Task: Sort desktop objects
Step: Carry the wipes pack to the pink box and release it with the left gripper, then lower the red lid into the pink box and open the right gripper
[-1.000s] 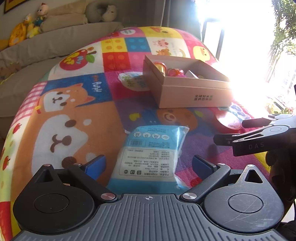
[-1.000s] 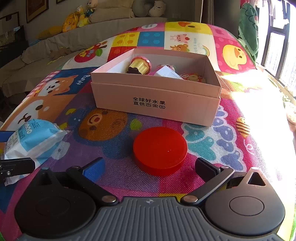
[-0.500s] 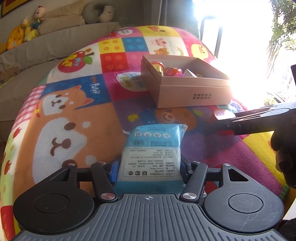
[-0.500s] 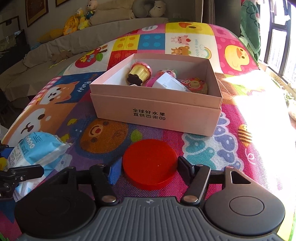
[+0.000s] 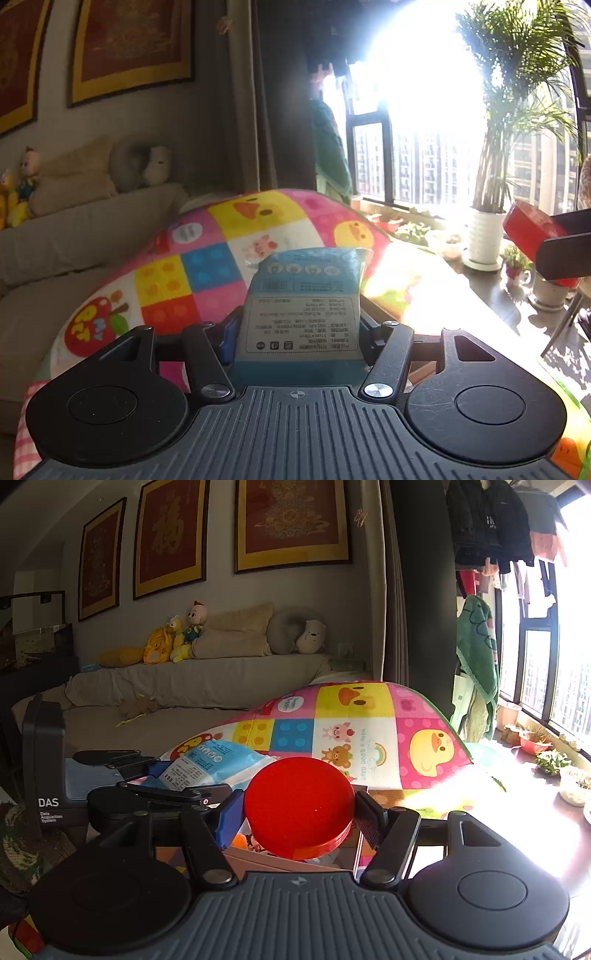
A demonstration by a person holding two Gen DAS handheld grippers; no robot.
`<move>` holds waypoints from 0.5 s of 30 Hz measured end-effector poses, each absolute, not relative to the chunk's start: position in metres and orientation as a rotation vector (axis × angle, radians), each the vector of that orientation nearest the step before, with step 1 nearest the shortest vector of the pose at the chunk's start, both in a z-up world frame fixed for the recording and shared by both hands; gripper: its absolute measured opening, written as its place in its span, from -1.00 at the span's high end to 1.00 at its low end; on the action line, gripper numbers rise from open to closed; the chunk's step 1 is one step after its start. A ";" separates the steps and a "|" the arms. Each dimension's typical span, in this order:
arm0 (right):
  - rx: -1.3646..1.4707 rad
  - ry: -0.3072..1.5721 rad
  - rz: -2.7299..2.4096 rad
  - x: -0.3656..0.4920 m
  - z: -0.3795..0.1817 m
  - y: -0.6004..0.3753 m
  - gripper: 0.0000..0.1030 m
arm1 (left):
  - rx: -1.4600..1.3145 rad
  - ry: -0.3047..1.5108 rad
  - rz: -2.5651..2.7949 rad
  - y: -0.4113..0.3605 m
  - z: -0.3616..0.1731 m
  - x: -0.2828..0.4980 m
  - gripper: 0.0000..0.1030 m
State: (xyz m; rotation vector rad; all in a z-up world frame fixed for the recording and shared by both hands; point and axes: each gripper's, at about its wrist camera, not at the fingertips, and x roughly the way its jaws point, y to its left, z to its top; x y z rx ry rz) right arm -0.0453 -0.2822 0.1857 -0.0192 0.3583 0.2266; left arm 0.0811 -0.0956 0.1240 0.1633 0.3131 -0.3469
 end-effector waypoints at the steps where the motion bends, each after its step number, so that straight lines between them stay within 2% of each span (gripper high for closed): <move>1: -0.028 0.350 0.219 -0.043 0.189 -0.283 -0.24 | 0.173 0.312 -0.338 -0.103 0.119 0.092 -0.34; 2: -0.035 0.345 0.210 -0.040 0.191 -0.283 -0.24 | 0.195 0.341 -0.342 -0.110 0.111 0.104 -0.43; 4: -0.045 0.346 0.189 -0.032 0.193 -0.284 -0.24 | 0.201 0.412 -0.345 -0.116 0.093 0.114 -0.45; 8: -0.042 0.371 0.173 -0.018 0.187 -0.291 -0.25 | 0.151 0.472 -0.374 -0.100 0.071 0.097 -0.70; 12: 0.025 0.445 0.188 0.015 0.176 -0.296 -0.25 | 0.131 0.495 -0.363 -0.079 0.060 0.075 -0.82; 15: 0.081 0.520 0.178 0.053 0.159 -0.293 -0.25 | 0.108 0.520 -0.348 -0.066 0.055 0.065 -0.84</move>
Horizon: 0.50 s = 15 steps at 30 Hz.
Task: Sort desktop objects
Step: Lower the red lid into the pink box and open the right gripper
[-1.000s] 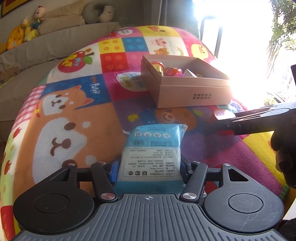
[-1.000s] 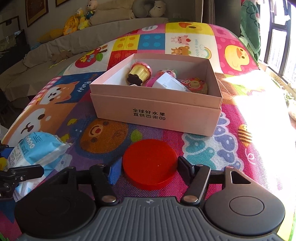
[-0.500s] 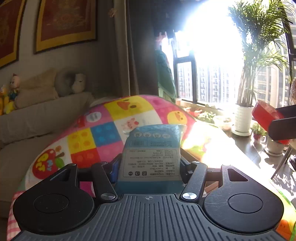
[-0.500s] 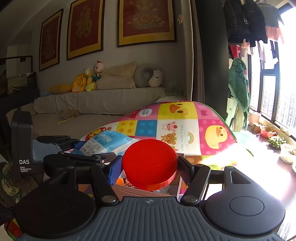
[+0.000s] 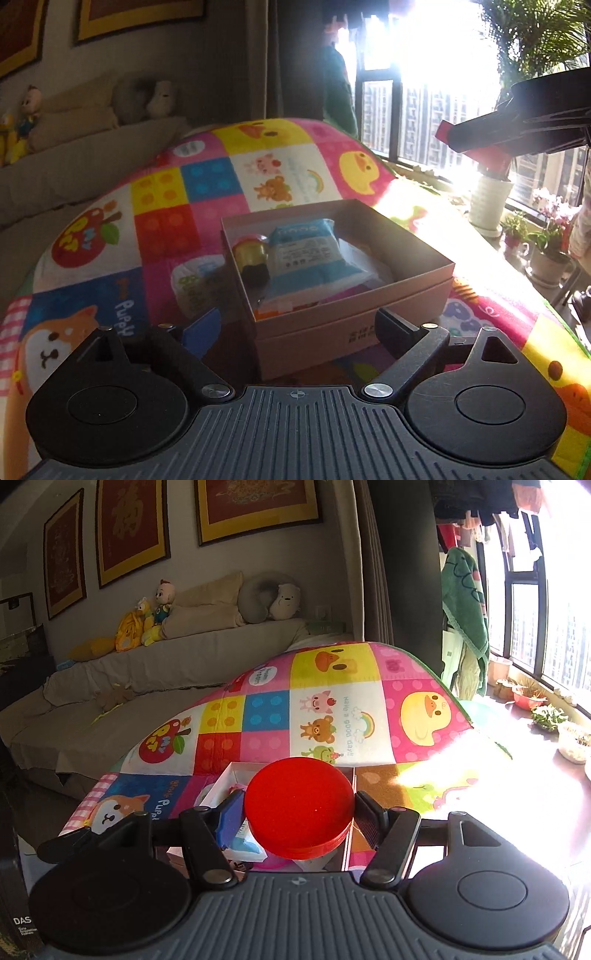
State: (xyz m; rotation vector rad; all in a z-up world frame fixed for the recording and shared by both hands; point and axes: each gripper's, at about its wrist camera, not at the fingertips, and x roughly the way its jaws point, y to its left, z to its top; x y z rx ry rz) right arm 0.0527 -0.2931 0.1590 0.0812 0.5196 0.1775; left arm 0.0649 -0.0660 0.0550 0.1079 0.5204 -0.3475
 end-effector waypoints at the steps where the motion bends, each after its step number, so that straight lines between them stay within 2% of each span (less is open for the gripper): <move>1: 0.090 0.536 0.167 0.066 0.154 -0.290 -0.25 | 0.100 0.530 -0.339 -0.062 0.054 0.063 -0.84; 4: 0.113 0.513 0.146 0.103 0.140 -0.282 -0.24 | 0.077 0.537 -0.316 -0.052 0.054 0.059 -0.86; 5: 0.106 0.491 0.125 0.113 0.136 -0.279 -0.29 | 0.073 0.539 -0.306 -0.049 0.055 0.058 -0.87; 6: 0.098 0.497 0.093 0.127 0.131 -0.276 -0.48 | 0.069 0.540 -0.293 -0.045 0.055 0.055 -0.88; 7: 0.100 0.512 0.077 0.136 0.126 -0.274 -0.49 | 0.065 0.541 -0.282 -0.042 0.054 0.054 -0.89; 11: 0.073 0.547 0.108 0.146 0.109 -0.253 -0.48 | 0.021 0.569 -0.236 -0.024 0.049 0.049 -0.93; 15: 0.000 0.577 0.215 0.139 0.092 -0.207 -0.27 | -0.019 0.614 -0.230 -0.022 0.041 0.053 -0.93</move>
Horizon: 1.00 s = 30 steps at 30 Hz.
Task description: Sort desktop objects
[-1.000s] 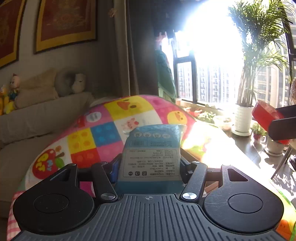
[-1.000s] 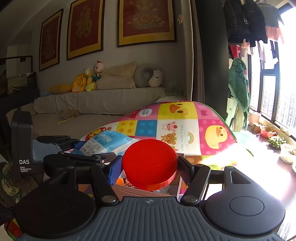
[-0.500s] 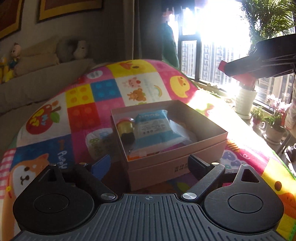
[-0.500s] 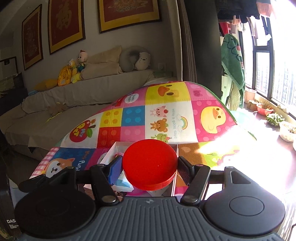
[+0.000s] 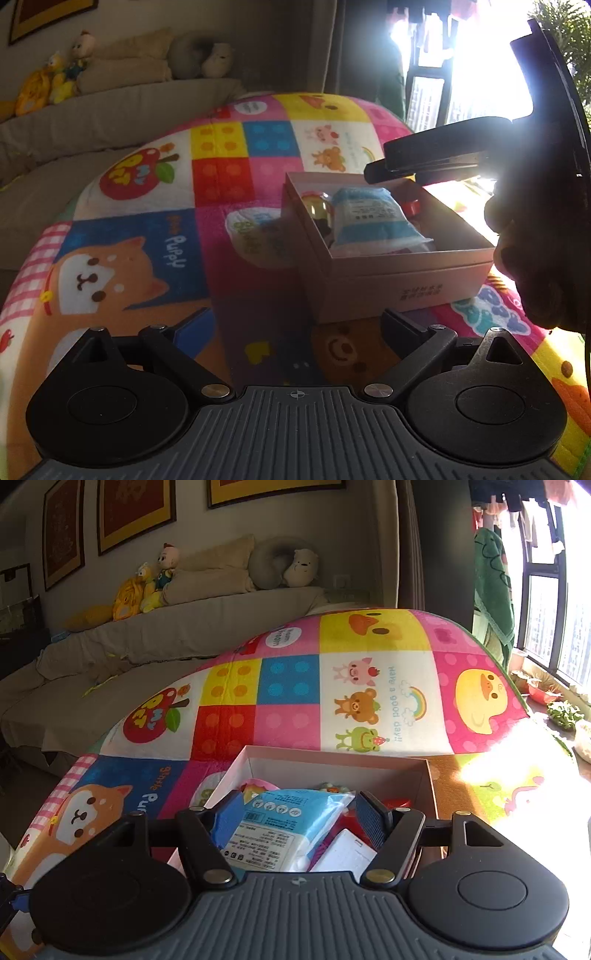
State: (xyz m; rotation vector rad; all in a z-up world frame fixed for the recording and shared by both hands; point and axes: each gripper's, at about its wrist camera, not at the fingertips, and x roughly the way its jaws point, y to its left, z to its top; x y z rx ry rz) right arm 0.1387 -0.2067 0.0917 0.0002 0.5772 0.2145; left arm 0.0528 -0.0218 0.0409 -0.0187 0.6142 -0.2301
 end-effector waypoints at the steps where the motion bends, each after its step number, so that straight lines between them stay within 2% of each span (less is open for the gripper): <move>1: -0.028 0.587 0.219 0.139 0.087 -0.196 -0.25 | -0.019 0.619 -0.235 -0.024 0.039 0.052 -0.93; 3: -0.105 0.610 0.218 0.143 0.074 -0.174 -0.08 | -0.013 0.620 -0.253 -0.027 0.038 0.050 -0.93; 6: -0.221 0.590 0.180 0.140 0.065 -0.163 -0.03 | -0.009 0.609 -0.264 -0.024 0.039 0.042 -0.93; 8: -0.207 0.596 0.160 0.136 0.068 -0.177 0.05 | -0.009 0.598 -0.254 -0.016 0.040 0.035 -0.93; 12: -0.141 0.615 0.157 0.129 0.071 -0.211 0.06 | -0.035 0.611 -0.215 -0.004 0.037 0.032 -0.94; 15: -0.026 0.692 0.274 0.128 0.065 -0.214 0.20 | -0.061 0.624 -0.227 -0.007 0.035 0.036 -0.94; 21: -0.055 0.683 0.278 0.133 0.050 -0.182 0.20 | -0.014 0.610 -0.285 -0.022 0.037 0.030 -0.94; 26: -0.031 0.645 0.284 0.127 0.066 -0.194 0.21 | -0.008 0.600 -0.212 -0.010 0.037 0.029 -0.98; 28: -0.016 0.607 0.290 0.109 0.076 -0.205 0.11 | 0.011 0.585 -0.172 -0.004 0.035 0.027 -1.00; 30: 0.003 0.575 0.290 0.087 0.084 -0.215 -0.15 | 0.018 0.584 -0.137 0.002 0.031 0.027 -1.00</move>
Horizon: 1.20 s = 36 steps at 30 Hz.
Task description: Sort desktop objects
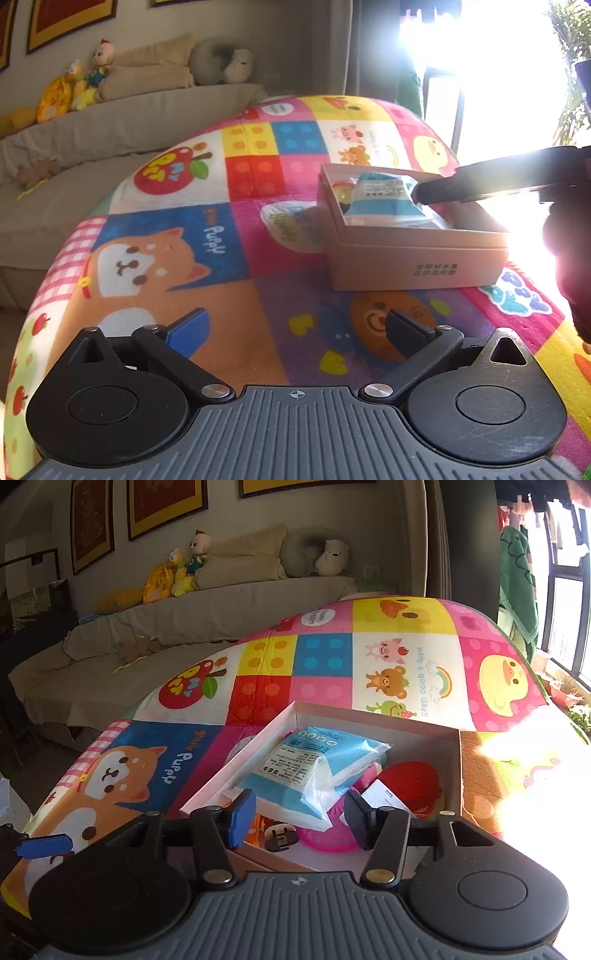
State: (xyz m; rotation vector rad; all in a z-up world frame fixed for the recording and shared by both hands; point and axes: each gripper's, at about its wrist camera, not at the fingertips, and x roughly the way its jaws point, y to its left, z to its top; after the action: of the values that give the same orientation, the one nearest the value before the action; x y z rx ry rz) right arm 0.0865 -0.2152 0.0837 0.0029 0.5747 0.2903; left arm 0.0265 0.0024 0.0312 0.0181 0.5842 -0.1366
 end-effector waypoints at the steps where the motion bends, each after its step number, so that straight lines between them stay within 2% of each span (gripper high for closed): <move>1: 0.015 0.559 0.292 0.070 0.087 -0.221 -0.33 | 0.015 0.591 -0.122 0.006 0.029 0.027 -1.00; 6: 0.063 0.606 0.299 0.021 0.075 -0.234 -0.83 | -0.021 0.637 -0.064 0.015 0.015 0.026 -1.00; 9: 0.050 0.679 0.250 0.008 0.048 -0.229 -0.99 | -0.015 0.674 -0.059 0.009 0.008 0.029 -1.00; 12: 0.010 0.722 0.192 0.010 0.029 -0.223 -1.00 | 0.006 0.722 -0.057 -0.003 0.002 0.035 -1.00; 19: -0.037 0.772 0.072 0.033 0.009 -0.224 -1.00 | 0.043 0.700 -0.015 -0.021 -0.003 0.050 -1.00; 25: -0.032 0.692 0.090 0.031 0.000 -0.228 -1.00 | 0.020 0.690 -0.003 -0.020 -0.005 0.051 -1.00; 36: -0.028 0.693 0.089 0.033 0.001 -0.228 -1.00 | 0.018 0.691 -0.003 -0.020 -0.005 0.052 -1.00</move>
State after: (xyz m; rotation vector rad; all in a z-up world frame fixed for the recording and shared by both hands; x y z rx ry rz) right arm 0.0331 -0.2283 0.0014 -0.0280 0.6931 0.0892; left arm 0.0520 -0.0200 -0.0055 0.0175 0.6906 -0.0033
